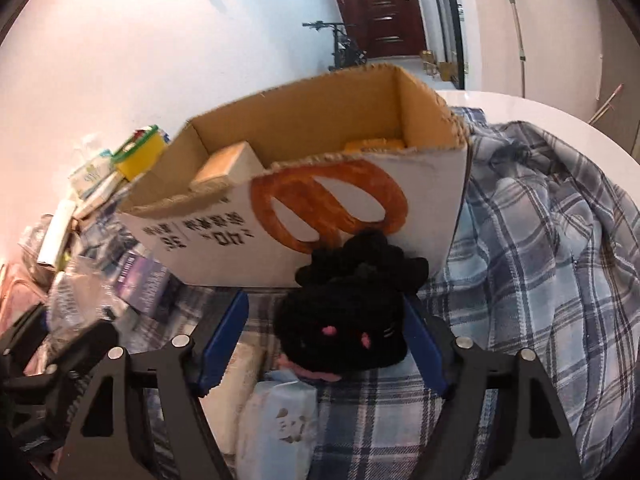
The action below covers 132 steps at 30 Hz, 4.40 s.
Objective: Organize objects
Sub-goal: 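Lift the plastic bag and black fuzzy item up with both grippers, then carry both held items over the open cardboard box, then lower the plastic bag into the box and open the left gripper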
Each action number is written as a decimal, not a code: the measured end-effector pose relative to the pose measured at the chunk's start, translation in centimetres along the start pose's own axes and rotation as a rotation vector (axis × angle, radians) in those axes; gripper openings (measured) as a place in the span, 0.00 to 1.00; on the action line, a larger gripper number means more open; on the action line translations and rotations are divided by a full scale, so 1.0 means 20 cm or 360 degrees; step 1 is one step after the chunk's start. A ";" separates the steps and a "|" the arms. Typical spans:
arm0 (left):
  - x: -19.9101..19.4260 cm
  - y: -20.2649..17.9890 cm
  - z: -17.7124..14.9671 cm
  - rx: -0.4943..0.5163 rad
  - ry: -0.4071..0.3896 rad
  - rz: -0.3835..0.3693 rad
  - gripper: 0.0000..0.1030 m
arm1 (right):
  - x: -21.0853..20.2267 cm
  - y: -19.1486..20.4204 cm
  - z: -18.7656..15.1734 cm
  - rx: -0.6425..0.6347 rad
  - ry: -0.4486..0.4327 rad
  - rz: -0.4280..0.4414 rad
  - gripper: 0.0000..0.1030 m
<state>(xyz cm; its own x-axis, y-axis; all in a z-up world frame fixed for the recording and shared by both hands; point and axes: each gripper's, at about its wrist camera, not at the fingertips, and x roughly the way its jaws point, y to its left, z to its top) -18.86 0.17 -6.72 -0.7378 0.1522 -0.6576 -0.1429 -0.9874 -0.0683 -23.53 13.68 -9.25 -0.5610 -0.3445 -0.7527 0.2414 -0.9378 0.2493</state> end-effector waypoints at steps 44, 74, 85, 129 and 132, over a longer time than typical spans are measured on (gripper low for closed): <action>-0.19 0.05 0.01 -0.0108 -0.0351 0.0083 0.66 | -0.40 0.20 -0.06 -0.0286 -0.0652 -0.0073 0.52; -1.22 -0.36 0.58 0.0125 -0.0995 0.0086 0.66 | -1.60 0.43 0.27 -0.0374 -0.1291 -0.0102 0.52; -1.31 -0.26 0.63 0.0002 -0.1130 -0.0042 0.66 | -1.70 0.45 0.25 -0.0387 -0.1523 0.0066 0.52; -0.18 -0.12 0.83 -0.0020 -0.0350 0.0162 0.66 | -1.06 -0.04 0.60 0.0045 -0.0901 -0.0082 0.52; -0.05 -0.09 0.82 -0.0036 -0.0227 0.0159 0.66 | -1.02 -0.04 0.60 0.0055 -0.0862 -0.0089 0.52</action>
<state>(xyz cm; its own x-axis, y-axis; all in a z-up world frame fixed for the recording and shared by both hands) -28.74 2.47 6.43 -0.8340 0.0563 -0.5488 -0.0506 -0.9984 -0.0255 -21.77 20.99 13.10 -0.9021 -0.2577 -0.3462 0.1783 -0.9530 0.2448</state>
